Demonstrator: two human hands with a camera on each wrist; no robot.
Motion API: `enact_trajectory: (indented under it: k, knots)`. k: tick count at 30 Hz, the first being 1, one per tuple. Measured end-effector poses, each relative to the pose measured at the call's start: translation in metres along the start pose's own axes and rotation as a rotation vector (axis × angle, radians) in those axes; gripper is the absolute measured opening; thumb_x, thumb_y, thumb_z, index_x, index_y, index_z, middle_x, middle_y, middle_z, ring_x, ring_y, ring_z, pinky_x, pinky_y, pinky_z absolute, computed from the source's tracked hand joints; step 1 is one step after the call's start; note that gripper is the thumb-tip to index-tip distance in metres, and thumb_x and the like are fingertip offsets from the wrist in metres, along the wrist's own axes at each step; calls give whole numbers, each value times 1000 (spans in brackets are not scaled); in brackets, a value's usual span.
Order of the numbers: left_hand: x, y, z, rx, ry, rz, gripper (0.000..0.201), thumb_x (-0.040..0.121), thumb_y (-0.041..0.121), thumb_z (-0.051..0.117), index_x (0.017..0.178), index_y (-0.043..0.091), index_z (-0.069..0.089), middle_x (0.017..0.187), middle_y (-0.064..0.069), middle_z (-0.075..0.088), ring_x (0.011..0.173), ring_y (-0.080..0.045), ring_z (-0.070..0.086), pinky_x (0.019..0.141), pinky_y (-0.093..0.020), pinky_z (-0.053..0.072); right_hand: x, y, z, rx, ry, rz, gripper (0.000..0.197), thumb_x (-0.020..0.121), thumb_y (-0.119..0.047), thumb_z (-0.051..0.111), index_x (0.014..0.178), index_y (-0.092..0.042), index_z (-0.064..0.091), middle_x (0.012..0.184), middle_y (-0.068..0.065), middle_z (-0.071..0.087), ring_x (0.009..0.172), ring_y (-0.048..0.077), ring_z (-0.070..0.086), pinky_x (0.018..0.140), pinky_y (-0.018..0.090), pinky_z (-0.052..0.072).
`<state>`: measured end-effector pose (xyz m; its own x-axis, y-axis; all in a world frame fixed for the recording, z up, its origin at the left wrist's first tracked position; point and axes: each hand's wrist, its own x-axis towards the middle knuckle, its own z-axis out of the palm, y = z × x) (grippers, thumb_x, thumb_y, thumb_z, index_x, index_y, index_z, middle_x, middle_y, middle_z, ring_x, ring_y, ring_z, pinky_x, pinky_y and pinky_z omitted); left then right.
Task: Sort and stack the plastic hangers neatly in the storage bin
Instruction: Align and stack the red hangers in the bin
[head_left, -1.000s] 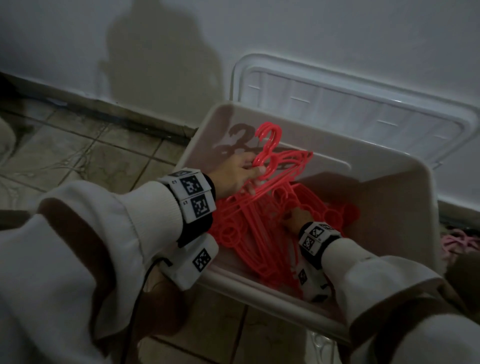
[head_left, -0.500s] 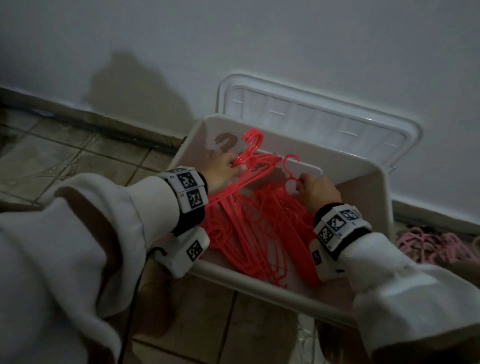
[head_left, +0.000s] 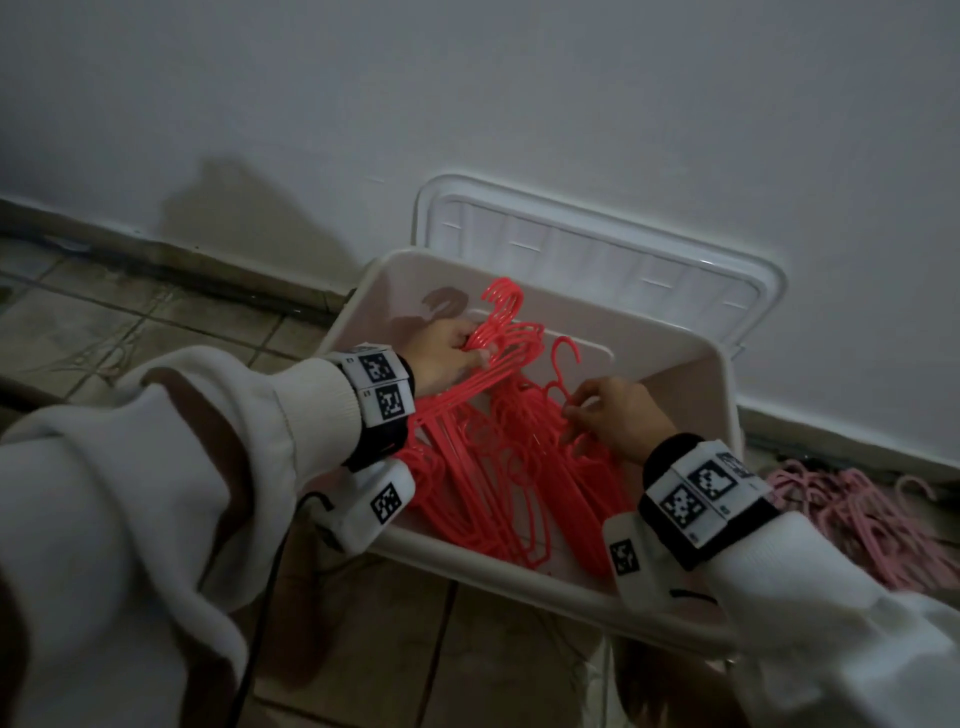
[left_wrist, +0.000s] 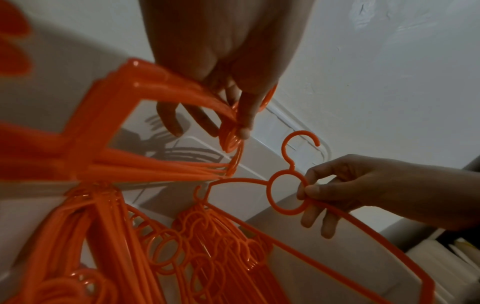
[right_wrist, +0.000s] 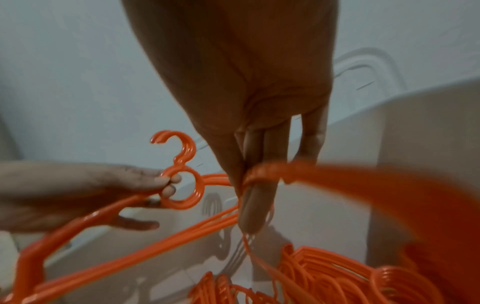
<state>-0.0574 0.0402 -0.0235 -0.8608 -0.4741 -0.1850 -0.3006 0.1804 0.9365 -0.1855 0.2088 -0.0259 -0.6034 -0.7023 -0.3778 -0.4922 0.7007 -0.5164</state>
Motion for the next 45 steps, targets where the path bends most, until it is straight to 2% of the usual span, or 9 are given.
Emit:
enact_trajectory:
  k: [3,9,14,20,25,33,38,42,45]
  knots:
    - [-1,1,-2,7,25,-5,24,90,-3,53,81,20,56,73,4,58,52,14,55,67,-9,43,-1,2,2,-77,40,18,17,89,-22,55,73,-19,54,77,4,74,72,17,69,79,37,55]
    - [-5,12,-8,71,109,-16,5,90,9,57,94,8,61,70,6,58,46,16,51,53,2,35,-9,15,-6,-315,49,153,26,89,-28,51,102,-10,63,108,13,66,104,29,61,86,35,48]
    - [-5,15,-8,107,146,-52,17,88,15,60,72,17,57,67,8,59,46,16,51,50,3,34,-16,19,-14,-82,32,94,21,89,-14,55,70,-10,63,80,9,66,73,16,60,57,3,40]
    - [-8,17,-4,125,102,-51,12,88,10,59,78,16,60,67,8,58,47,15,53,56,-3,36,-21,5,-8,246,2,-3,24,88,-12,60,65,-10,53,36,-15,56,35,-7,53,43,7,40]
    - [-10,15,3,15,-3,-113,11,88,4,58,97,9,62,79,0,62,73,-12,58,73,-18,45,-17,-13,-3,456,-20,-111,23,87,-2,58,65,-7,51,42,-11,61,34,0,55,41,11,45]
    - [-21,26,11,-2,-111,-159,26,82,6,66,103,17,56,84,6,58,76,-8,55,63,-11,45,0,-43,8,690,-141,-164,22,91,7,46,70,-2,49,43,-4,63,35,6,58,43,15,50]
    - [-26,20,8,-9,-174,-153,50,78,-17,57,112,17,42,83,1,54,64,-10,55,47,-12,49,2,-52,10,730,-163,-201,19,92,12,39,86,1,54,55,-3,65,41,5,60,47,13,51]
    - [-23,17,4,84,-181,-149,41,77,-19,52,106,10,46,79,-2,53,46,-6,51,40,-14,40,4,-42,1,448,16,-226,15,86,8,54,85,-7,58,69,5,60,47,2,58,52,13,50]
    - [-23,21,5,57,-202,-167,36,76,-22,41,83,13,47,79,2,52,37,2,50,35,-12,34,1,-28,-17,-96,256,-230,25,76,-6,66,98,-15,56,93,3,59,83,15,58,79,31,49]
